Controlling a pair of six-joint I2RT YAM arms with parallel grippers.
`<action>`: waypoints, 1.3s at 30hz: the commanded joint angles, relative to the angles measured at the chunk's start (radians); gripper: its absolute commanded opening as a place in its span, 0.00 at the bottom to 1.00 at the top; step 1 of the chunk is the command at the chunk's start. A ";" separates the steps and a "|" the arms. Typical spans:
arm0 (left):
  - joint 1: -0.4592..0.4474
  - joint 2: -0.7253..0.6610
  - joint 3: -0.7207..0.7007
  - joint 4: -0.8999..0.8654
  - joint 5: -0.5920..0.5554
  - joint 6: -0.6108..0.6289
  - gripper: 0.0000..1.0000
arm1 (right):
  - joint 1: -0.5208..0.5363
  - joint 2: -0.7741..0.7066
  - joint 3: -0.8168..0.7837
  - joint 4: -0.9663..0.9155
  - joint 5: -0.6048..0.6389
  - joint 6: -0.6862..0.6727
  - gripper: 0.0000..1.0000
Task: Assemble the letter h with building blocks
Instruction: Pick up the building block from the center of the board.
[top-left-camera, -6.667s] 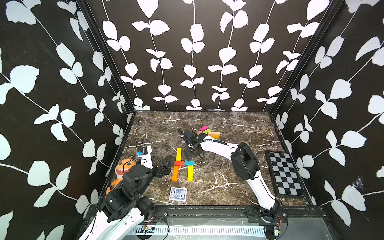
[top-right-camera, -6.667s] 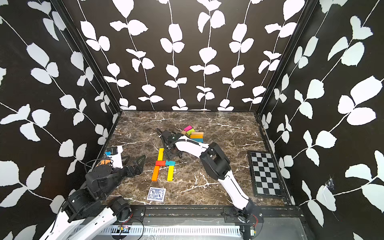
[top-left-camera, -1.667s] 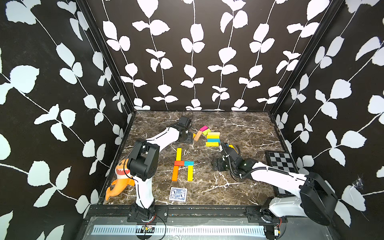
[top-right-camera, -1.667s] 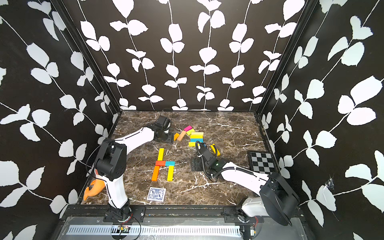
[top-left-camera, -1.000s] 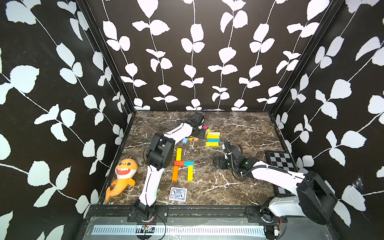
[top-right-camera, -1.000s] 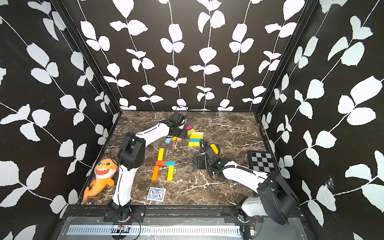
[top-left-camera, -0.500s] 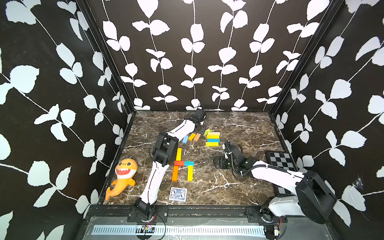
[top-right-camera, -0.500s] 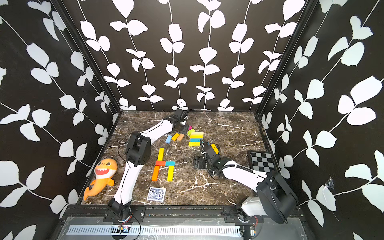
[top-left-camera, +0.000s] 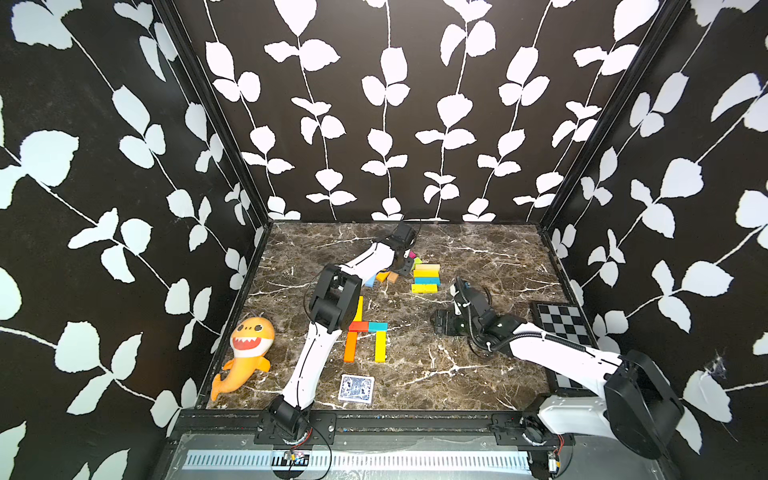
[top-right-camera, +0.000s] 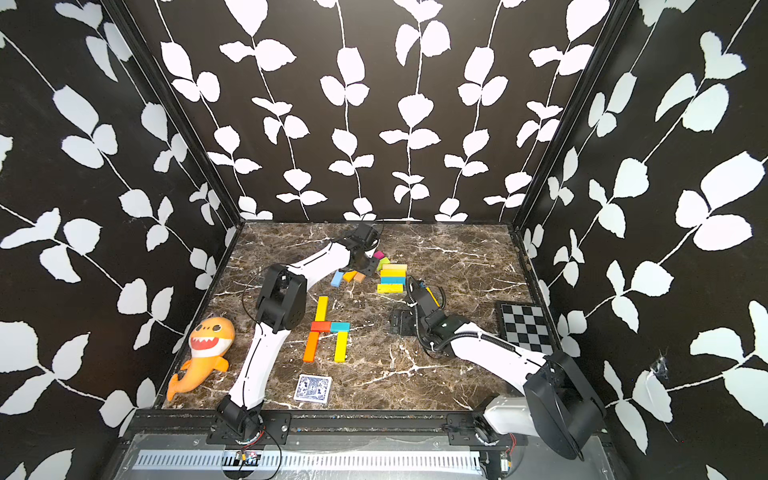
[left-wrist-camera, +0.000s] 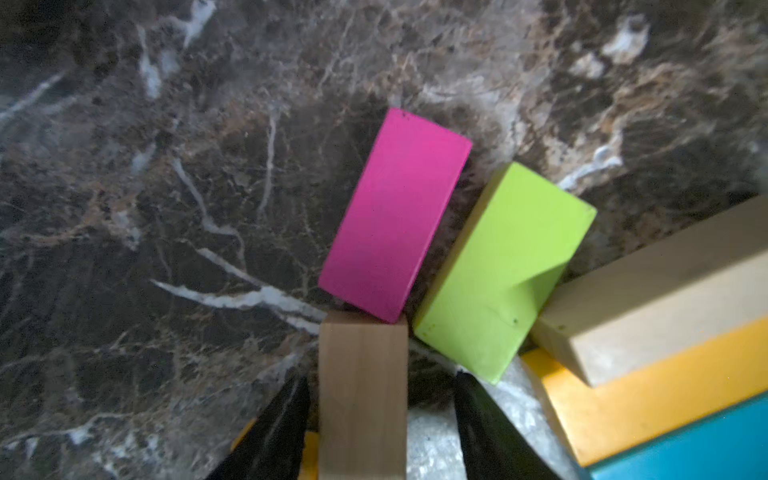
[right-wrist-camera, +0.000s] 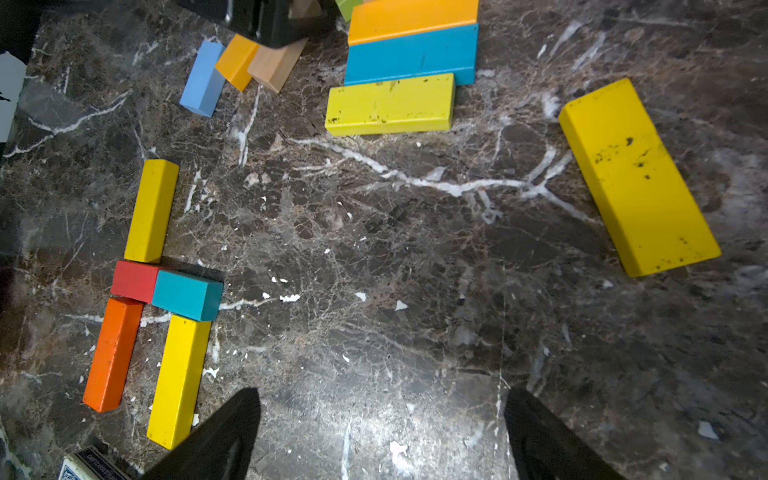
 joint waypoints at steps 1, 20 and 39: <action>-0.011 0.028 0.039 -0.055 -0.018 0.007 0.56 | -0.009 -0.024 -0.015 -0.018 0.021 0.003 0.92; -0.083 -0.309 -0.236 0.166 -0.067 -0.170 0.34 | -0.022 -0.070 -0.032 -0.017 0.043 0.014 0.92; -0.226 -0.576 -0.804 0.293 -0.174 -0.573 0.28 | -0.029 -0.090 -0.060 -0.005 0.042 0.015 0.92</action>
